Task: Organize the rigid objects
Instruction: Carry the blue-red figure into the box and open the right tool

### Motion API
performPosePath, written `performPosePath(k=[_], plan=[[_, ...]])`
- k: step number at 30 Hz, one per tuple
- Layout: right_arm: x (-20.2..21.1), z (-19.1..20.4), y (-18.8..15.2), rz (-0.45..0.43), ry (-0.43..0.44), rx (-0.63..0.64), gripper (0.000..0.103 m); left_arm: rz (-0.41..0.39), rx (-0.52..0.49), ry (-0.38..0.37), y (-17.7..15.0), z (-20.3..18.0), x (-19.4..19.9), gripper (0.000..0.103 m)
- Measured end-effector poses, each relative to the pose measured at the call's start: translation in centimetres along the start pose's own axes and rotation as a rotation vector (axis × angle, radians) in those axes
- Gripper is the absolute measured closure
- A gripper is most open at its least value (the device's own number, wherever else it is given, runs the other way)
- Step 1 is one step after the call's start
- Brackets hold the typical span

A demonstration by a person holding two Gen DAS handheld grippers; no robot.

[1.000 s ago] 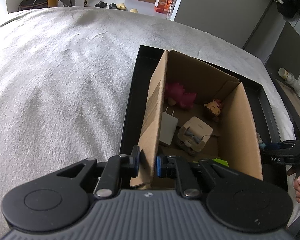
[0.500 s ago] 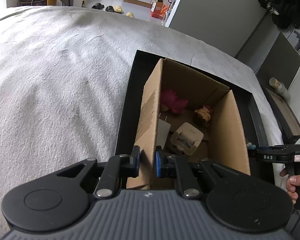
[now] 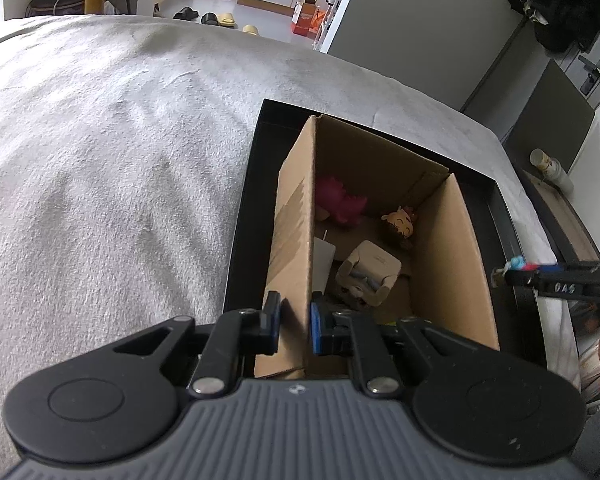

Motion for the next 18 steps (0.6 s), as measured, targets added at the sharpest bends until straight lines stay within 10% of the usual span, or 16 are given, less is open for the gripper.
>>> performPosePath(k=[18], plan=[[4.8, 5.2, 7.4, -0.131, 0.013, 0.103, 0.064, 0.007, -0.020, -0.015, -0.3, 0.0, 0.0, 0.090]])
Point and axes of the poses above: each gripper's, at about its wrist camera, not at the fingertips, and x roughly against the way its jaws point, z to its left, y to its top, the point moved 10 cm from there along -x, roughly the way its jaws point, and after that the axes turned 12 degrees about x, right-handed, at the moved point
